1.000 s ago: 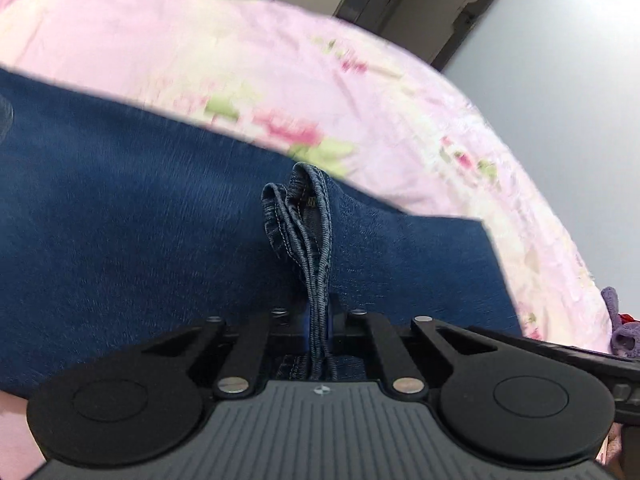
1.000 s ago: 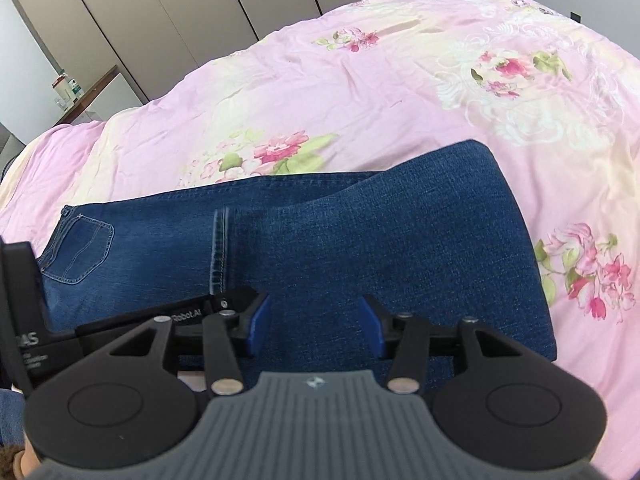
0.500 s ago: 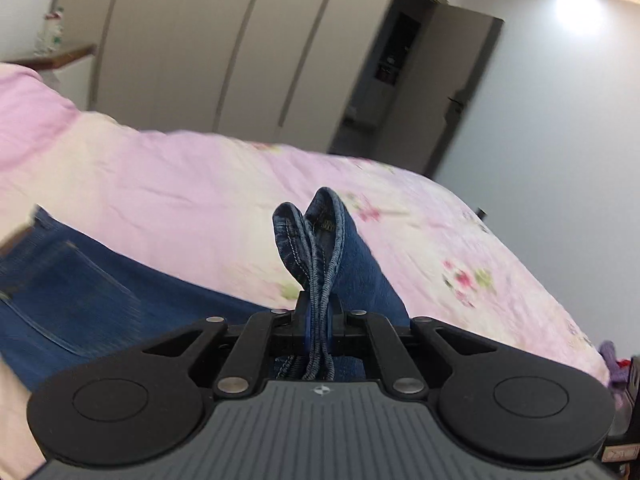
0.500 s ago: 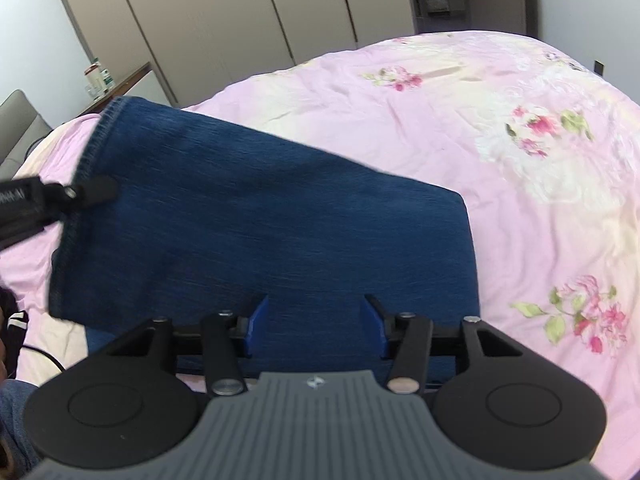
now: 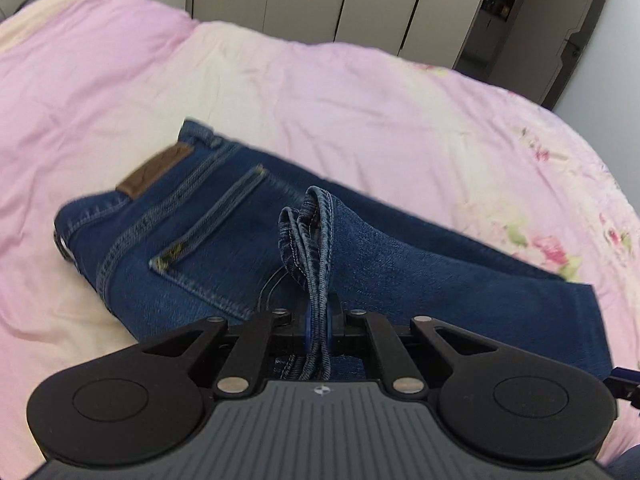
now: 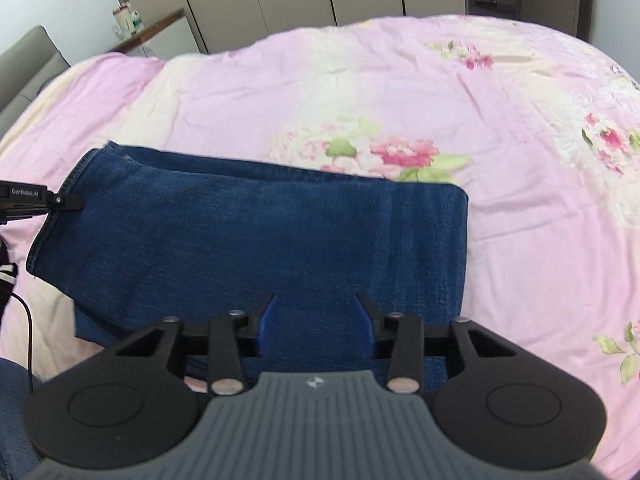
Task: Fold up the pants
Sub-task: 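Carry the held hem cuffs with the left tool toward the waistband label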
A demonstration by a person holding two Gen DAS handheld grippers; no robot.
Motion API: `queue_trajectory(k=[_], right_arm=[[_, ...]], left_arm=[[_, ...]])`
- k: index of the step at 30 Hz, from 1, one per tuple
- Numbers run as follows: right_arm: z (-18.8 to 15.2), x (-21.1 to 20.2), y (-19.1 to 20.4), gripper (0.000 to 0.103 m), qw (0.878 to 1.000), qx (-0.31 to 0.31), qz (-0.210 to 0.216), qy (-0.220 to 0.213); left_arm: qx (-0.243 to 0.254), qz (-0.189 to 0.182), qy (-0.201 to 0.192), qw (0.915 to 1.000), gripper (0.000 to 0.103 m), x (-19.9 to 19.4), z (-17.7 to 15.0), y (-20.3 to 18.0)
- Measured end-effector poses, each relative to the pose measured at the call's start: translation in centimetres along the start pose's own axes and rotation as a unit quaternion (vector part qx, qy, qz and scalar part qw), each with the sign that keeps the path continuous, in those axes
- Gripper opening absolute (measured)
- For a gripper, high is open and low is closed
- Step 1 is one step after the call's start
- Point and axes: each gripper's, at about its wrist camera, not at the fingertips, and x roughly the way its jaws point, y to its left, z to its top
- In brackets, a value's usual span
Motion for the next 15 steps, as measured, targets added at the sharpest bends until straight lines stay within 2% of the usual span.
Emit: queue_trajectory(k=[2, 5, 8, 12, 15], right_arm=[[0.1, 1.1, -1.2, 0.036, 1.0, 0.012, -0.008, 0.011], [0.1, 1.3, -2.1, 0.036, 1.0, 0.025, -0.005, 0.016], [0.7, 0.9, -2.0, 0.036, 1.0, 0.017, 0.008, 0.009], [2.2, 0.9, -1.1, 0.036, 1.0, -0.005, 0.027, -0.003], [3.4, 1.5, -0.2, 0.036, 0.999, -0.016, 0.044, -0.011]], left_arm=[[0.001, -0.003, -0.003, 1.0, 0.007, 0.3, -0.2, 0.4], [-0.002, -0.03, -0.02, 0.9994, 0.007, -1.3, 0.9, 0.4], [0.039, -0.04, -0.058, 0.9968, 0.007, -4.8, 3.4, -0.7], [0.075, -0.004, -0.091, 0.9931, 0.007, -7.8, 8.2, 0.0], [0.088, 0.047, -0.087, 0.9913, 0.007, -6.9, 11.3, 2.2]])
